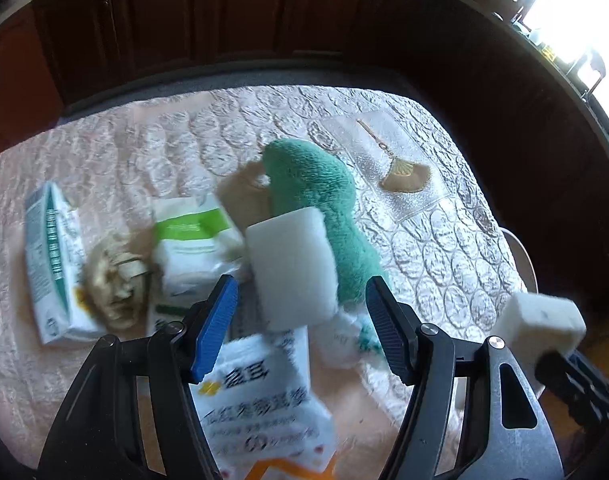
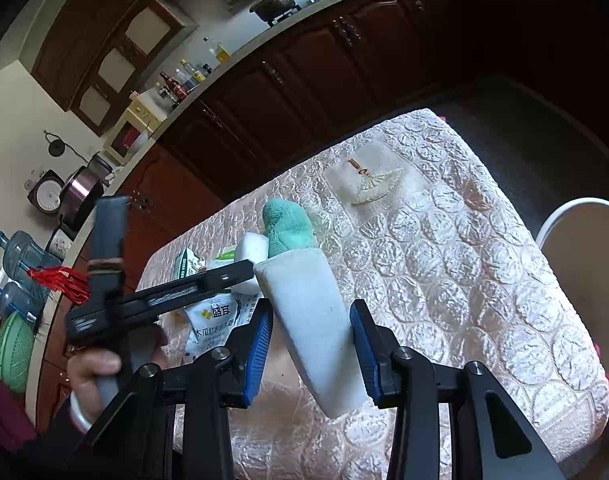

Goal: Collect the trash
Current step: 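Grasp a white sponge with left tool while right tool grasps another sponge, then carry both white sponges over the white bucket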

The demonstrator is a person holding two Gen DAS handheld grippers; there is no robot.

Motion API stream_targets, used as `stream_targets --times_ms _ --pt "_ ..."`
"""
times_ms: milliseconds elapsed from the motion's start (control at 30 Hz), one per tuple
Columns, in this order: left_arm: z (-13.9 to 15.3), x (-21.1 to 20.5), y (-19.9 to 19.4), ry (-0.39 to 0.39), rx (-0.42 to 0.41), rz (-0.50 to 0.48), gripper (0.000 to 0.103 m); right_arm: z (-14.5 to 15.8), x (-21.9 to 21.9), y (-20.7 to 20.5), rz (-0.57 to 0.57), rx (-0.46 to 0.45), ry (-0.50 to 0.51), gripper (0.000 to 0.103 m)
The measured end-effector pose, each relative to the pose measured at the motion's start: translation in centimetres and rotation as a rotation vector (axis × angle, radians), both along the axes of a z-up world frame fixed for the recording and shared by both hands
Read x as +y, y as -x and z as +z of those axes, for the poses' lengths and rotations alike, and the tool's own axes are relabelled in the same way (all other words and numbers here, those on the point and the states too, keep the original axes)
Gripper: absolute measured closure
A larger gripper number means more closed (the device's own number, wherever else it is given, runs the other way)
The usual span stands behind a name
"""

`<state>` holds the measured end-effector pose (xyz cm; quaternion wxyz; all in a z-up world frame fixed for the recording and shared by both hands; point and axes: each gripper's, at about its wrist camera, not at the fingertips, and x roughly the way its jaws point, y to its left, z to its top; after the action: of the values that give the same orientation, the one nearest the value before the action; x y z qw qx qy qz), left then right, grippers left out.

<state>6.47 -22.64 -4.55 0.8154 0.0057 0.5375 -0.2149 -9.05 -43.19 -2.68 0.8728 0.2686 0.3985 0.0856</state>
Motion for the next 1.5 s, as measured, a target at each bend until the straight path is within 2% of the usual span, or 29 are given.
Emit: stream_targets --times_ms 67,133,267,433,767,1500 --pt "-0.3 -0.2 -0.3 0.022 0.019 0.002 0.041 0.0 -0.3 0.3 -0.005 -0.002 -0.005 0.065" --pt "-0.5 -0.2 -0.2 0.027 0.035 -0.005 0.068 0.0 -0.4 0.4 -0.007 -0.003 -0.005 0.065" --pt "0.0 0.3 0.7 0.035 0.005 -0.019 0.070 0.2 -0.5 0.8 -0.014 -0.013 -0.002 0.065" --pt "2.4 1.5 2.4 0.072 -0.065 -0.025 0.072 0.7 -0.2 1.1 -0.019 -0.024 -0.002 0.065" --pt "5.8 2.1 5.4 0.071 -0.153 -0.047 0.072 1.7 0.9 1.7 -0.027 -0.040 0.033 0.065" --pt "6.6 1.3 8.6 0.040 -0.197 -0.077 0.071 3.2 2.3 2.2 -0.043 -0.036 0.139 0.065"
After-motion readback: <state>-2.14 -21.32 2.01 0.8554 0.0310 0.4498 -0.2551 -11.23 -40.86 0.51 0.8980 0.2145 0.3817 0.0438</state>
